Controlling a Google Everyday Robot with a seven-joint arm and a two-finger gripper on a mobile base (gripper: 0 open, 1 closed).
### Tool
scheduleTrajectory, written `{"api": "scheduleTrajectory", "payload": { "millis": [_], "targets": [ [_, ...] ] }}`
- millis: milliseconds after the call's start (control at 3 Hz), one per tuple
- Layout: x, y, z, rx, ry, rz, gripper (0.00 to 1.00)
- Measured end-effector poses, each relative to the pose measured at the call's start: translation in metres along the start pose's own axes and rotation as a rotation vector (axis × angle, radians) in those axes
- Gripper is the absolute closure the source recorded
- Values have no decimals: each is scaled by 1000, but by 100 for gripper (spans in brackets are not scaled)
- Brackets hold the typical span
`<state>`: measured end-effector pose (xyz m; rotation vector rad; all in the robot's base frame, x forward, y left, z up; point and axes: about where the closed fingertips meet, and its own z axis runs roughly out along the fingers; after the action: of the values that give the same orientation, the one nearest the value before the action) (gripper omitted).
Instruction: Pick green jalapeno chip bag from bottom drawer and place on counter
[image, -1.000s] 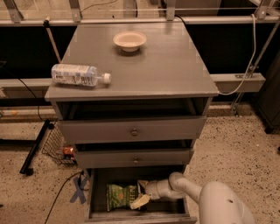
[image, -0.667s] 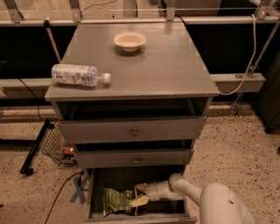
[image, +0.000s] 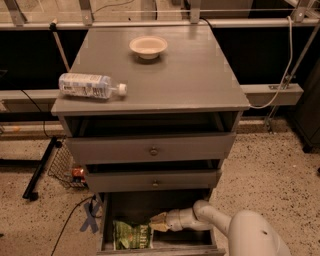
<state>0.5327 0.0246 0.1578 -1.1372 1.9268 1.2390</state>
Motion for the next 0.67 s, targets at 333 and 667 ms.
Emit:
{"api": "scheduleTrajectory", "payload": {
  "millis": [333,667],
  "targets": [
    [-5,2,-1,3,-6,-12,98],
    [-16,6,-8,12,-14,-42,100]
  ]
}}
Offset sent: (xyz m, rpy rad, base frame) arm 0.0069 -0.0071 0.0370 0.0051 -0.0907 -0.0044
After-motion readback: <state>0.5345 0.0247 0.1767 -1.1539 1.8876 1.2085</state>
